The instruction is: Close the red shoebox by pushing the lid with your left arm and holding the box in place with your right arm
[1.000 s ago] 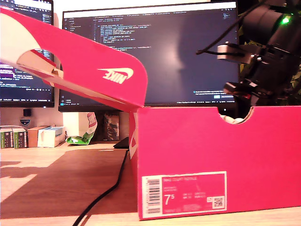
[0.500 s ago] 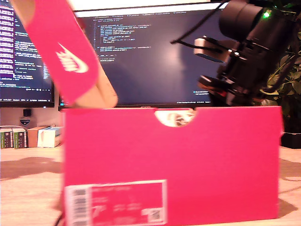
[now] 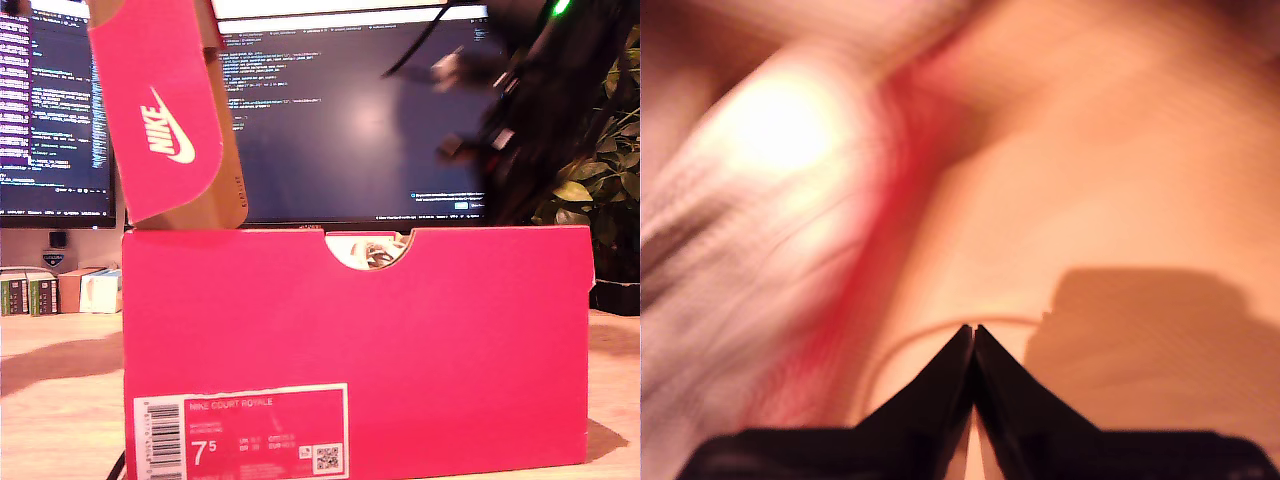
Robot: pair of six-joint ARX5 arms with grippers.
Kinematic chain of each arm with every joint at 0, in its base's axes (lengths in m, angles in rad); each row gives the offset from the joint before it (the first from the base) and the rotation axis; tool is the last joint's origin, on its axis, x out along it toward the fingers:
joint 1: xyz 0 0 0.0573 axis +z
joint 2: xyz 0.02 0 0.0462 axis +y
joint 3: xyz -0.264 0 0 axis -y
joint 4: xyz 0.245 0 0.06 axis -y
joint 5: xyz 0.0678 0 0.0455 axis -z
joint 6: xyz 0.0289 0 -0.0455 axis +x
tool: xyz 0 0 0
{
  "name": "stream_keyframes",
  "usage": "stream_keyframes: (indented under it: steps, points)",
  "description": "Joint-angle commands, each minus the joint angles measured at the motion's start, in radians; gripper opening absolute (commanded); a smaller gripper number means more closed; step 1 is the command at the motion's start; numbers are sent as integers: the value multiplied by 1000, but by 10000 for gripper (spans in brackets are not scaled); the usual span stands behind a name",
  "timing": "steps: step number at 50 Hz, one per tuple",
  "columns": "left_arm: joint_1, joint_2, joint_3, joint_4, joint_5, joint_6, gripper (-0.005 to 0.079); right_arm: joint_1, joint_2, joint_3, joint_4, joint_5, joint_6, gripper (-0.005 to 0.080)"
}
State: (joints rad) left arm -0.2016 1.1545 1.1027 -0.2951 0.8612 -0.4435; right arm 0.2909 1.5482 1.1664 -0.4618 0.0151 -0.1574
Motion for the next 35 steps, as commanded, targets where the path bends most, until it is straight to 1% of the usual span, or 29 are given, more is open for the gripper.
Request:
stream_keyframes:
  steps: [1, 5, 16, 19, 30, 32, 35]
  points:
    - [-30, 48, -69, -1, -26, -14, -19, -8, -16, 33, -9, 0, 1, -12]
    - [-56, 48, -69, 57, -41, -37, -19, -19, -32, 76, -23, -6, 1, -12]
    - [-116, 48, -68, 203, -80, -66, -19, -15, -63, 181, -69, -38, 3, -12]
    - [-125, 48, -68, 245, -85, -66, -19, -14, -69, 199, -82, -45, 5, -12]
    - [-154, 48, -66, 477, -85, -80, -19, -10, -69, 243, -105, -81, 24, -12]
    - [-158, 48, -66, 505, -85, -80, -19, -9, -69, 245, -106, -89, 26, -12]
    - [-161, 48, -66, 514, -89, -81, -19, -9, -69, 248, -114, -100, 27, -12]
